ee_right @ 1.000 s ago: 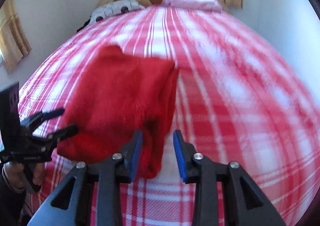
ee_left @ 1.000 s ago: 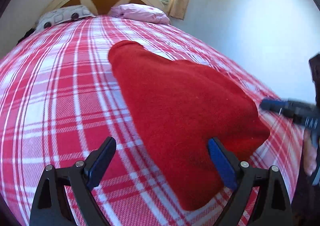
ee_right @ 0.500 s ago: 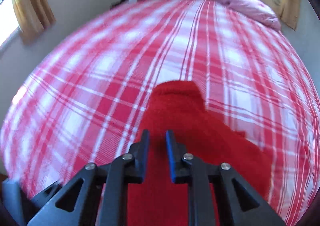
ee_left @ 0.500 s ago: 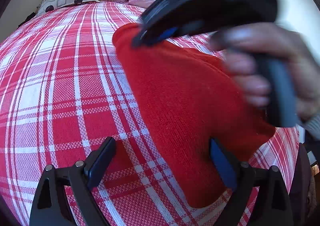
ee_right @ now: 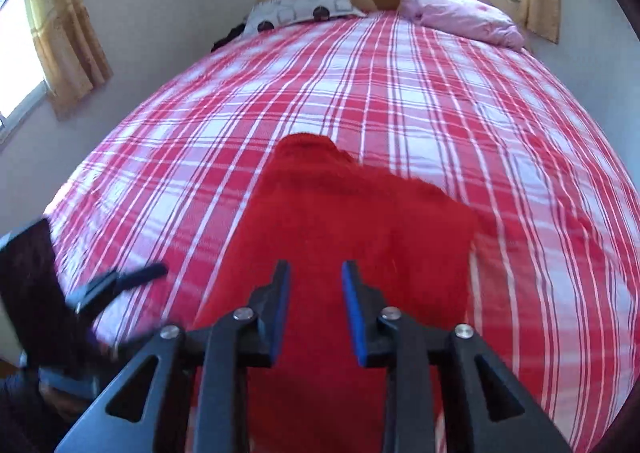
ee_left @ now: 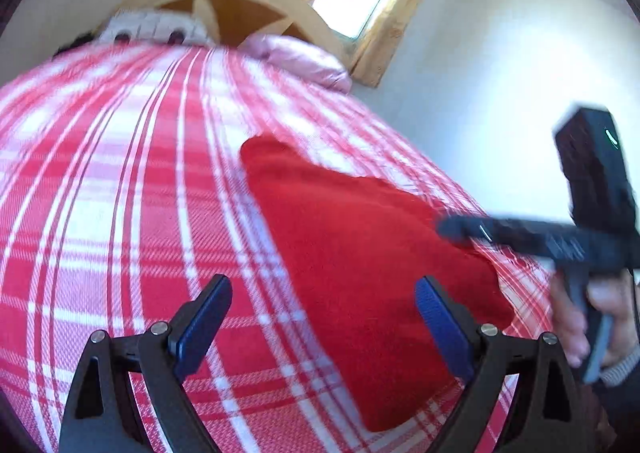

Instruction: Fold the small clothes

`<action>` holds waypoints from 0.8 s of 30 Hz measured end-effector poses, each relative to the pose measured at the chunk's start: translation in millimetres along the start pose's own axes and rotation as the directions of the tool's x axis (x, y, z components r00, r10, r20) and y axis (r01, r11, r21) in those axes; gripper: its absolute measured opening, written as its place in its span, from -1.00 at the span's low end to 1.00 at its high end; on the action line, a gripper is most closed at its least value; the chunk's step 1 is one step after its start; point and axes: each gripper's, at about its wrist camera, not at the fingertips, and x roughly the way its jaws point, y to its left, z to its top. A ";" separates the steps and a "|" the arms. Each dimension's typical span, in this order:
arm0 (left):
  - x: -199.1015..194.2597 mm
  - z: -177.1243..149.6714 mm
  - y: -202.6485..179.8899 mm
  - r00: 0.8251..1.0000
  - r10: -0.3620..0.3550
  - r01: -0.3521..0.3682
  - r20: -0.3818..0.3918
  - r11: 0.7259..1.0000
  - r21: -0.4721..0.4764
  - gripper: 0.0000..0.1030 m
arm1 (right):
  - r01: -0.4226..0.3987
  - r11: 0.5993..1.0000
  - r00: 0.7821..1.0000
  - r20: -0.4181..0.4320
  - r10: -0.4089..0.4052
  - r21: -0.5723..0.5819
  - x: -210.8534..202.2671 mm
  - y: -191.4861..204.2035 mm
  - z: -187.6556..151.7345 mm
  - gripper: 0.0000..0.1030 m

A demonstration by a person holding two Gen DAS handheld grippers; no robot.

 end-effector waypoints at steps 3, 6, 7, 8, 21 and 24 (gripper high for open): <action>7.8 -12.0 -29.7 0.998 -0.017 0.027 -0.066 0.989 0.145 0.81 | -0.019 1.000 0.999 0.028 0.019 0.006 -27.9 2.2 -46.5 -0.35; 30.1 -21.2 -47.6 0.981 0.080 -0.032 -0.176 0.966 0.257 0.82 | -0.026 0.999 0.999 -0.023 0.026 0.022 -18.5 -0.7 -70.4 -0.32; 37.2 -24.4 -47.4 0.970 0.103 -0.041 -0.221 0.962 0.268 0.81 | -0.012 0.999 0.997 -0.069 0.015 0.043 -5.5 -4.4 -80.3 -0.32; 44.2 -27.5 -46.2 0.956 0.116 -0.040 -0.269 0.962 0.270 0.81 | -0.002 0.998 0.995 -0.100 0.008 0.055 -1.6 -8.9 -85.7 -0.33; 32.6 -21.4 -36.3 0.976 0.053 -0.010 -0.213 0.980 0.199 0.82 | -0.028 0.978 0.998 -0.047 0.038 0.205 11.1 -48.3 -53.2 -0.30; 22.9 -17.8 -29.4 0.986 0.039 -0.014 -0.163 0.988 0.153 0.82 | -0.061 0.967 0.998 -0.019 0.068 0.245 15.3 -61.6 -56.1 -0.33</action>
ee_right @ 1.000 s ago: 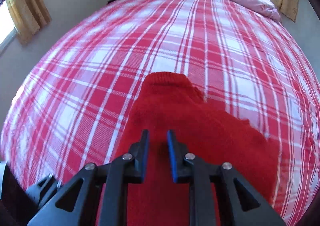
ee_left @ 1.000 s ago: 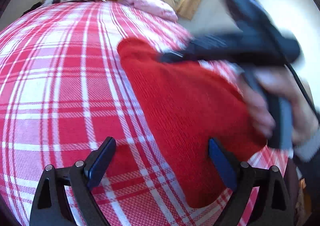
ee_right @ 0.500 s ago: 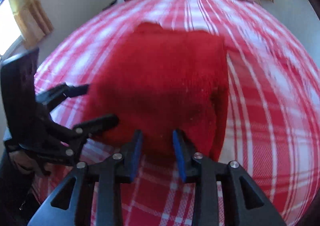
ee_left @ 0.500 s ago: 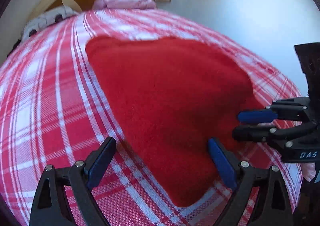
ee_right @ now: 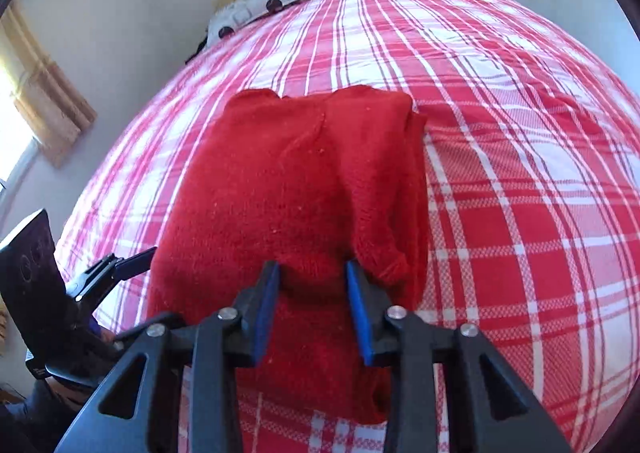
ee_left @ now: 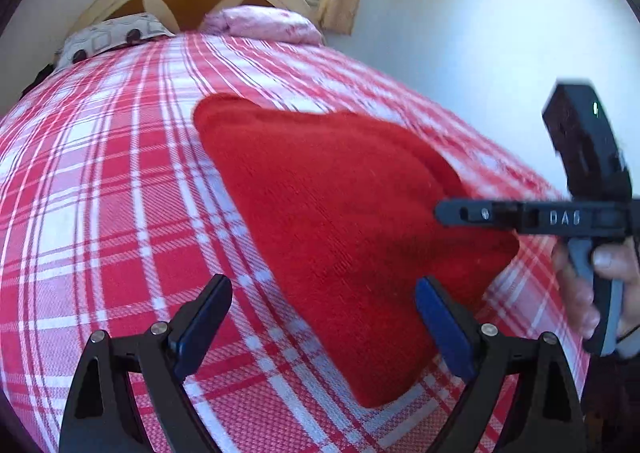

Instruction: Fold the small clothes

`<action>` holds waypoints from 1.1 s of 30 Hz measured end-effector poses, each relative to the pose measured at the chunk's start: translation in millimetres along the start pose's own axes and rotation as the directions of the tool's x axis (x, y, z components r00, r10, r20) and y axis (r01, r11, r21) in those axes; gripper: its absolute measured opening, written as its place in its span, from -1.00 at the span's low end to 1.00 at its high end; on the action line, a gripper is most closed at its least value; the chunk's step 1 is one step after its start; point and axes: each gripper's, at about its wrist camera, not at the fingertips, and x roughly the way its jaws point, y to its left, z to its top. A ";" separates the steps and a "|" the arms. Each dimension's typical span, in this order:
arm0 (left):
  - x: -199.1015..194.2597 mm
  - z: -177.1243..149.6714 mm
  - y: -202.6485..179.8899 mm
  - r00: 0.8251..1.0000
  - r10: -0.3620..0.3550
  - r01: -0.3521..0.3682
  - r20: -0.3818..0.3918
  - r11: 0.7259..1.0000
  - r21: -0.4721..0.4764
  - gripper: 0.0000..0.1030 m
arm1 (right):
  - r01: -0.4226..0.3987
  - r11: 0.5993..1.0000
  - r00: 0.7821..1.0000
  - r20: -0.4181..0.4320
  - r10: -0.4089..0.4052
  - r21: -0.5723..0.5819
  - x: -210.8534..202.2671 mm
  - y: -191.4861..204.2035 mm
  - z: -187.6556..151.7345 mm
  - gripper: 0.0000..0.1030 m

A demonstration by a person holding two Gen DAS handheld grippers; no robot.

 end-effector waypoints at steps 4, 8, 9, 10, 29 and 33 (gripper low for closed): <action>8.3 3.5 13.7 0.999 0.018 -0.020 -0.037 0.998 -0.067 0.82 | 0.011 1.000 1.000 0.000 -0.011 -0.013 -3.3 1.6 -6.4 -0.34; 12.8 2.5 14.8 0.998 0.024 -0.028 -0.057 0.997 -0.076 0.82 | 0.064 0.995 0.997 -0.037 -0.066 -0.071 -7.3 11.4 -15.4 -0.34; 14.1 3.7 15.0 0.998 0.028 -0.033 -0.060 0.997 -0.074 0.82 | 0.074 0.994 0.996 -0.038 -0.077 -0.081 -8.7 12.1 -17.6 -0.34; 14.5 4.9 15.2 0.998 0.030 -0.034 -0.059 0.997 -0.074 0.82 | 0.075 0.994 0.996 -0.034 -0.078 -0.078 -8.8 11.0 -16.4 -0.34; 22.3 3.7 9.4 0.993 0.073 -0.077 -0.088 0.996 -0.047 0.82 | 0.215 0.966 0.975 0.078 -0.206 -0.142 10.2 35.6 9.3 -0.05; 24.5 3.8 10.8 0.994 0.069 -0.074 -0.089 0.996 -0.053 0.83 | 0.205 0.967 0.977 0.081 -0.195 -0.149 7.4 33.1 7.1 -0.05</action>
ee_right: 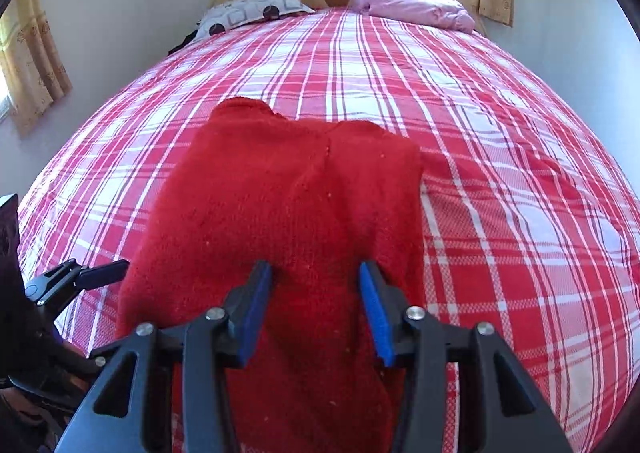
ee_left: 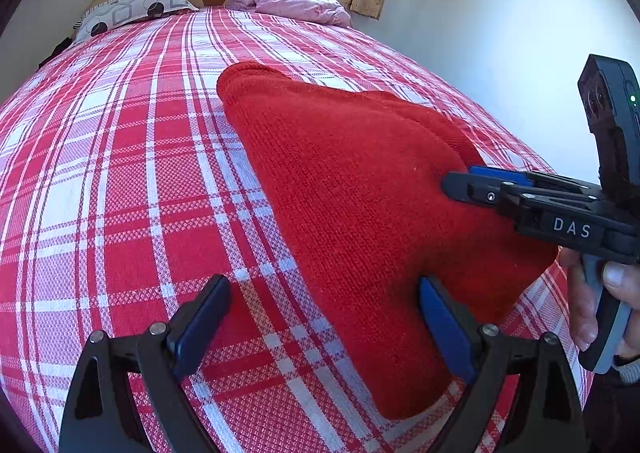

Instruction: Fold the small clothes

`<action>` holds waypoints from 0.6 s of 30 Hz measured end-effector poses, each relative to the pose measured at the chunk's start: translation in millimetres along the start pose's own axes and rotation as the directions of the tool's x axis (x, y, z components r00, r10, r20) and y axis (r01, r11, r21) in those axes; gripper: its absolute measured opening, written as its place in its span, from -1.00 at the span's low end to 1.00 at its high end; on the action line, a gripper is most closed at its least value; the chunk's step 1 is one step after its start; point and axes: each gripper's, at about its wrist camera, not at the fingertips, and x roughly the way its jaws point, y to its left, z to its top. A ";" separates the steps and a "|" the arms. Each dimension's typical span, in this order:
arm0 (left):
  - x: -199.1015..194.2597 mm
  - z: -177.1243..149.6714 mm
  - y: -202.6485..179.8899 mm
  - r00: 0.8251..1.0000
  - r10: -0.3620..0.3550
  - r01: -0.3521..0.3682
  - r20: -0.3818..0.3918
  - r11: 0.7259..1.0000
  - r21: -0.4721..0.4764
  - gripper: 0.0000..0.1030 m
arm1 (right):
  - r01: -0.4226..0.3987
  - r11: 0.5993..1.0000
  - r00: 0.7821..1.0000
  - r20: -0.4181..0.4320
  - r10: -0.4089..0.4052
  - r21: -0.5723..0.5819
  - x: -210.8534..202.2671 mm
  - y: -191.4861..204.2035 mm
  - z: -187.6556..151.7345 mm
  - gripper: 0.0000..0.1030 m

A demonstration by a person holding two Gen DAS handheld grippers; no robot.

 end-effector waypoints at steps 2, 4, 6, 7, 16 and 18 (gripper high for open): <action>-0.2 -0.1 -0.2 1.000 0.003 -0.003 0.000 1.000 0.003 0.83 | -0.012 1.000 1.000 -0.002 0.012 -0.002 0.0 -2.9 0.4 -0.05; -1.1 0.9 0.6 1.000 0.006 -0.006 0.008 1.000 0.004 0.83 | -0.021 1.000 1.000 -0.002 0.021 -0.004 -0.1 -3.7 -0.3 -0.05; -5.4 2.1 1.0 1.000 0.012 -0.012 0.019 1.000 0.006 0.83 | -0.022 1.000 1.000 0.000 0.022 -0.012 0.2 -1.8 -0.3 -0.05; -9.7 3.4 1.6 0.999 0.016 -0.017 0.037 1.000 0.004 0.83 | -0.023 1.000 1.000 0.001 0.023 -0.017 -0.1 -1.5 -0.8 -0.05; -31.5 36.2 23.2 0.991 0.026 -0.023 0.128 0.999 -0.024 0.83 | -0.080 0.997 0.996 0.044 0.080 -0.007 -13.2 -11.7 -0.7 -0.04; -20.7 43.5 24.4 0.993 0.040 -0.039 0.107 0.999 -0.011 0.83 | -0.108 0.994 0.990 0.090 0.105 0.023 -24.9 -21.3 1.4 -0.04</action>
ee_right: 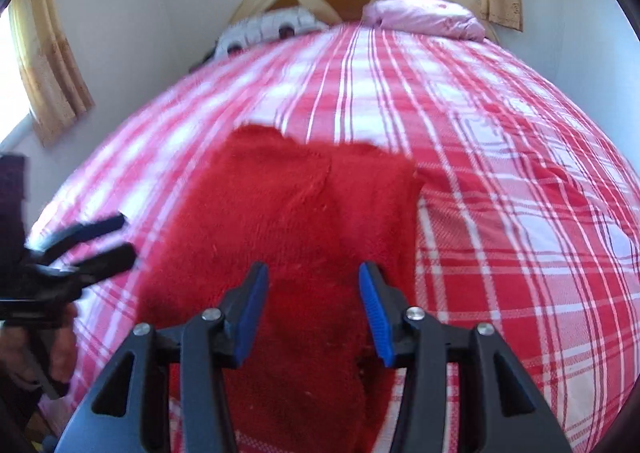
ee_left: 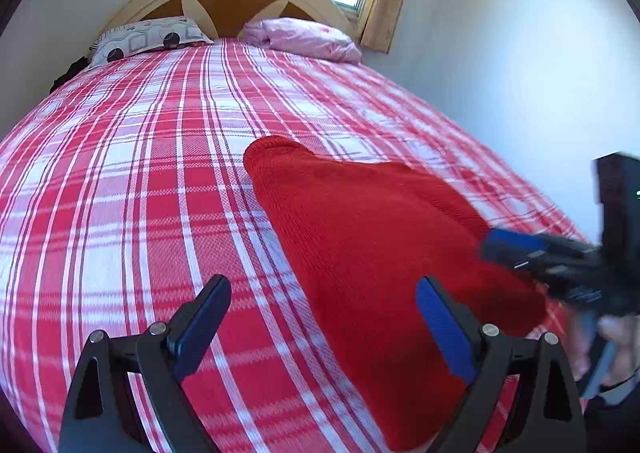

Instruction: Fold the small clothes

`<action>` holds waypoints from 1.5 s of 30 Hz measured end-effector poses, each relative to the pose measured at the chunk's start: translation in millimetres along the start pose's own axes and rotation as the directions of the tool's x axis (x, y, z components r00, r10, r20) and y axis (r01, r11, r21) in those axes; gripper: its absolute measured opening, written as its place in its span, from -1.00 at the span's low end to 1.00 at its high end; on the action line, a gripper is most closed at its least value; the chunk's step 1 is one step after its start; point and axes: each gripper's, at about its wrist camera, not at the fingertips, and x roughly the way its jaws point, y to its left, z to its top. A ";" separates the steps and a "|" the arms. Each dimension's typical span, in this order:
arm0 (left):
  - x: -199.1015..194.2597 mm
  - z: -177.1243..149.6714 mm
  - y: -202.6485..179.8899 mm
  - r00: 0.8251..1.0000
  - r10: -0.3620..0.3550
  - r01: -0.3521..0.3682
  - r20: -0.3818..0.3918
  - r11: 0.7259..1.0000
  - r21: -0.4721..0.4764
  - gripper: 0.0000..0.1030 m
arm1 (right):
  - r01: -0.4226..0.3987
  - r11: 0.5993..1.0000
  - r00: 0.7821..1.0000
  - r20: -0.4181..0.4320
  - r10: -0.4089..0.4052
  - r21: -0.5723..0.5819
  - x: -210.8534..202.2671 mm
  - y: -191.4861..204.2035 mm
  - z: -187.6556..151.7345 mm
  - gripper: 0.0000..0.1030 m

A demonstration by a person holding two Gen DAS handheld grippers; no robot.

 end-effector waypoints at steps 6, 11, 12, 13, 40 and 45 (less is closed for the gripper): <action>35.8 10.5 12.0 0.995 -0.057 0.052 -0.080 0.996 -0.066 0.83 | -0.010 0.992 0.999 0.053 0.004 0.128 -17.7 -46.5 10.9 0.41; 54.3 12.5 17.3 0.988 -0.107 0.093 -0.107 0.988 -0.122 0.83 | -0.033 0.984 0.999 -0.005 0.034 0.177 0.7 -68.9 14.0 0.41; 56.4 12.7 17.0 0.987 -0.118 0.103 -0.112 0.986 -0.133 0.83 | -0.056 0.979 0.998 -0.014 0.059 0.194 5.1 -72.7 14.2 0.41; 59.6 12.2 16.9 0.984 -0.128 0.110 -0.120 0.983 -0.147 0.83 | -0.089 0.971 0.995 -0.024 0.097 0.221 11.5 -76.9 14.8 0.41; 71.0 16.6 -14.3 0.995 -0.043 0.045 -0.091 0.999 0.020 0.83 | -0.243 0.908 0.958 -0.063 0.280 0.341 65.8 -90.2 2.6 -0.03; 72.4 17.3 -16.6 0.994 -0.058 0.061 -0.090 0.998 0.031 0.76 | -0.231 0.919 0.964 -0.055 0.262 0.321 63.6 -86.8 0.8 -0.05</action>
